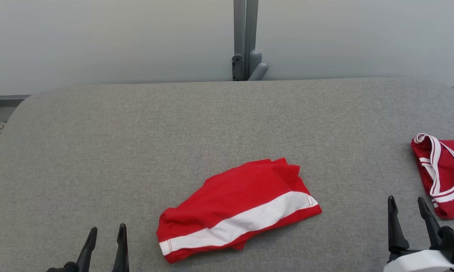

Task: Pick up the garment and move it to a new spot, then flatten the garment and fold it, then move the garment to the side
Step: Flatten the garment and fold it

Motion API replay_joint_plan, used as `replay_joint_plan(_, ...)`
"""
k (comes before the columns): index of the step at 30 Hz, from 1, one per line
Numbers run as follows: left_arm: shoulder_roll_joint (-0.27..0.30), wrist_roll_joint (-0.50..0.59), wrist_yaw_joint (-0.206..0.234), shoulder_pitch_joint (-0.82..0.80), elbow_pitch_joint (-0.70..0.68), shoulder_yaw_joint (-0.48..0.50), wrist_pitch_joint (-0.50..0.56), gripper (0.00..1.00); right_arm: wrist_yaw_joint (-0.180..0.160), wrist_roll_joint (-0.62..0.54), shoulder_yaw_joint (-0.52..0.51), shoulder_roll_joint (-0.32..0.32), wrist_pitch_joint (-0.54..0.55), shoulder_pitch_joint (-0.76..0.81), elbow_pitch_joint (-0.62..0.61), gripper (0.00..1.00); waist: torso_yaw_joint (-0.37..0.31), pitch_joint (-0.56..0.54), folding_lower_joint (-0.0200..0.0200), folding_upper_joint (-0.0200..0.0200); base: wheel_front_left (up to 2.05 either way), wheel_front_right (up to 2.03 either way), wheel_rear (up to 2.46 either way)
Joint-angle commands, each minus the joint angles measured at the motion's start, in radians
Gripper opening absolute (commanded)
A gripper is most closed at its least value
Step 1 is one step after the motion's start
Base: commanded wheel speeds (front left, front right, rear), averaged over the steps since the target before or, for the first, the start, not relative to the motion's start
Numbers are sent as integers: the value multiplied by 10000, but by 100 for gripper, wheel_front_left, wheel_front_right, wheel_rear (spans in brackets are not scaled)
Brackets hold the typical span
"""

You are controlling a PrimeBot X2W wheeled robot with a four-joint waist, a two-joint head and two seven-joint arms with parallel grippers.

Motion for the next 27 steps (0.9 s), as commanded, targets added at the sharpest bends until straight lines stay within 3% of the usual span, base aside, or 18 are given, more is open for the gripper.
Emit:
replay_joint_plan(1, -78, 88, -78, 92, 18, 99, -26, 100, -1, 73, 44, -29, -21, 113, 25, 100, 10, -9, 0, 0, 0, 0, 0)
replay_joint_plan(11, -810, 876, -693, -146, 324, 956, -27, 100, -1, 146, 316, -29, -21, 104, 117, 100, -7, 3, 0, 0, 0, 0, 0)
replay_joint_plan(27, -886, 892, -796, -178, 525, 879, -27, 100, -1, 186, 395, -31, -21, 74, 184, 100, -39, 47, 0, 0, 0, 0, 0)
